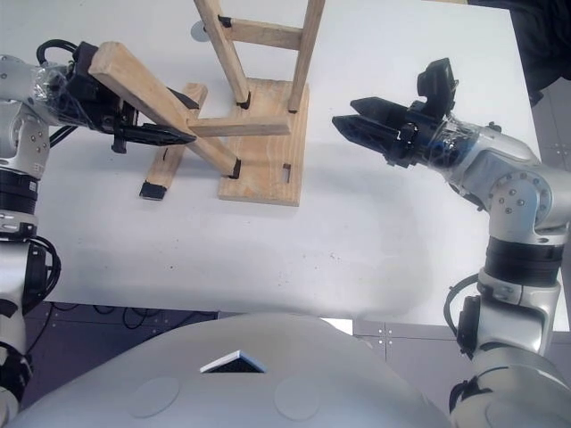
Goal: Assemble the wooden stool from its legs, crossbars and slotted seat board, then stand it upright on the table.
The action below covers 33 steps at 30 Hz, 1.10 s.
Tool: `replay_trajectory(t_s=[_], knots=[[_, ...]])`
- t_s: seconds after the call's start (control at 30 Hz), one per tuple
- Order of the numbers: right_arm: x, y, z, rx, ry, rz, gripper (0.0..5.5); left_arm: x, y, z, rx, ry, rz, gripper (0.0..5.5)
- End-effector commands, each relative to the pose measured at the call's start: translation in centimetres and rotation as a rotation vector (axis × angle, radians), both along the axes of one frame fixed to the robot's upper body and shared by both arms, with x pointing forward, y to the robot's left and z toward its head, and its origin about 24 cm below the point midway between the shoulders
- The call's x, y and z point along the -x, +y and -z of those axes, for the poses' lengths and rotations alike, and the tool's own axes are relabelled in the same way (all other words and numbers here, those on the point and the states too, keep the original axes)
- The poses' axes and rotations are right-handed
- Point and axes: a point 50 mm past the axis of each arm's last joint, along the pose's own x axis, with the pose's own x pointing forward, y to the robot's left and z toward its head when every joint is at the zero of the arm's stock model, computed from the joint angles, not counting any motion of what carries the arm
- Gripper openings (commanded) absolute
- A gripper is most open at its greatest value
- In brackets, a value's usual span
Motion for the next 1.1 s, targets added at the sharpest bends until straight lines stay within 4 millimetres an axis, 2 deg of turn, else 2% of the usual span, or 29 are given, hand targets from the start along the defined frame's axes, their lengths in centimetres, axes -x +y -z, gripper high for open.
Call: replay_trajectory(t_s=[0.03, 0.13, 0.27, 0.4, 0.53, 0.67, 0.77, 0.83, 0.9, 0.93, 0.97, 1.03, 1.1], knots=[[-0.7, 1.3, -0.5, -0.016, -0.045, -0.016, 3.50, 3.6, -0.8, 10.7, -0.473, 0.406, 0.015, 2.01], [-0.6, 1.3, -0.4, -0.014, -0.044, -0.015, 3.50, 2.7, -2.8, 10.2, -0.512, 0.369, -0.041, 2.01], [-0.6, 1.3, -0.4, -0.013, -0.041, -0.014, 3.50, 3.5, -4.2, 11.4, -0.570, 0.359, -0.057, 2.01], [-0.4, 1.1, -0.1, -0.012, -0.030, -0.003, 3.50, 7.4, -3.8, 14.4, -0.650, 0.405, -0.002, 2.01], [-0.4, 1.3, 0.0, -0.016, -0.027, 0.002, 3.50, 11.2, -2.7, 16.8, -0.668, 0.571, 0.003, 2.01], [-0.4, 1.2, 0.0, -0.011, -0.024, 0.005, 3.50, 13.1, -2.4, 17.8, -0.670, 0.652, -0.006, 2.01], [-0.4, 1.1, 0.1, -0.010, -0.023, 0.017, 3.50, 12.1, -2.9, 17.4, -0.630, 0.642, -0.045, 2.01], [-0.3, 0.9, 0.3, -0.009, -0.022, 0.034, 3.50, 10.4, -3.2, 16.4, -0.581, 0.585, -0.082, 2.01], [-0.2, 0.8, 0.6, -0.011, -0.020, 0.053, 3.50, 8.0, -3.6, 14.5, -0.521, 0.472, -0.130, 2.01], [-0.2, 0.8, 0.7, -0.013, -0.018, 0.056, 3.50, 6.9, -3.6, 13.2, -0.489, 0.421, -0.162, 2.38], [-0.1, 0.8, 0.8, -0.015, -0.017, 0.062, 3.50, 5.9, -3.6, 12.0, -0.462, 0.379, -0.184, 2.51], [0.1, 0.7, 0.9, -0.015, -0.017, 0.072, 3.50, 4.4, -3.3, 9.7, -0.418, 0.311, -0.232, 2.84], [0.1, 0.6, 1.1, -0.014, -0.018, 0.090, 3.50, 3.6, -2.5, 8.4, -0.412, 0.274, -0.276, 3.09]])
